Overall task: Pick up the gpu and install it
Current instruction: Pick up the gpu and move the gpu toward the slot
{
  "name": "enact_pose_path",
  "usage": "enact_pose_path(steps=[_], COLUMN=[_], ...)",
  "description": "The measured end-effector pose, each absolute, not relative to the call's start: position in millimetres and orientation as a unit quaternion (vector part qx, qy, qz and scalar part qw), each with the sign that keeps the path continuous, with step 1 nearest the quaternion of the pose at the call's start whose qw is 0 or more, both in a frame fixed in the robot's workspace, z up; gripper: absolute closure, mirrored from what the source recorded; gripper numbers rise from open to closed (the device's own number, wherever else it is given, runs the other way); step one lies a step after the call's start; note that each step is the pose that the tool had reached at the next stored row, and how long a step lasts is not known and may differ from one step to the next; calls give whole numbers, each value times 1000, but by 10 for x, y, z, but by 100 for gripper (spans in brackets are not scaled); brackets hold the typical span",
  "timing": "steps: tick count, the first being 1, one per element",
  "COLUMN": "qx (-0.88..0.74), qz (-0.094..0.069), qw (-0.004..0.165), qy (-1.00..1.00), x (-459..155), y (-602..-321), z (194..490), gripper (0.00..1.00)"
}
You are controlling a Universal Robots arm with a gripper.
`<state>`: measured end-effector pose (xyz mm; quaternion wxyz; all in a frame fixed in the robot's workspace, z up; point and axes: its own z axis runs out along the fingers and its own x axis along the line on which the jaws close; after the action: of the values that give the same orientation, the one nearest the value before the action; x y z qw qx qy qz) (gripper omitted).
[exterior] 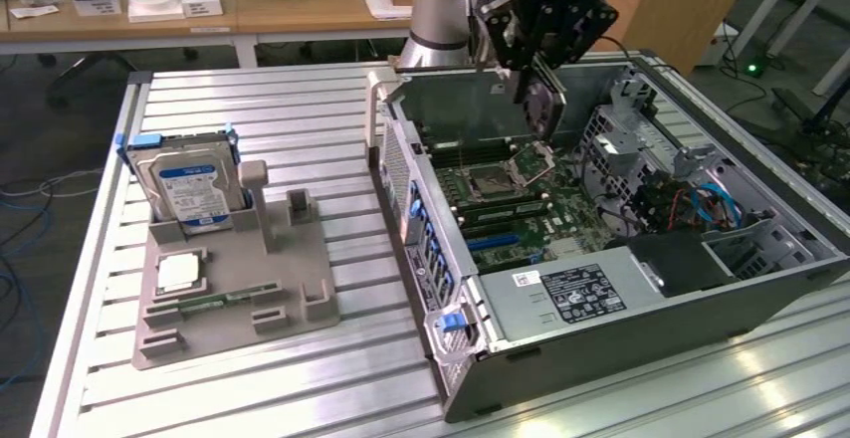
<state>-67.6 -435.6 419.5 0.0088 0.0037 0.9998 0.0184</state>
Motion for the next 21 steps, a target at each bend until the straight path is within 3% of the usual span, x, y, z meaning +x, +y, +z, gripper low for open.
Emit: enact_pose_path(steps=[21], qx=[4], qz=[18], qw=[3], qy=[1000], x=[220], y=[-4356], z=[4119], gripper=[71])
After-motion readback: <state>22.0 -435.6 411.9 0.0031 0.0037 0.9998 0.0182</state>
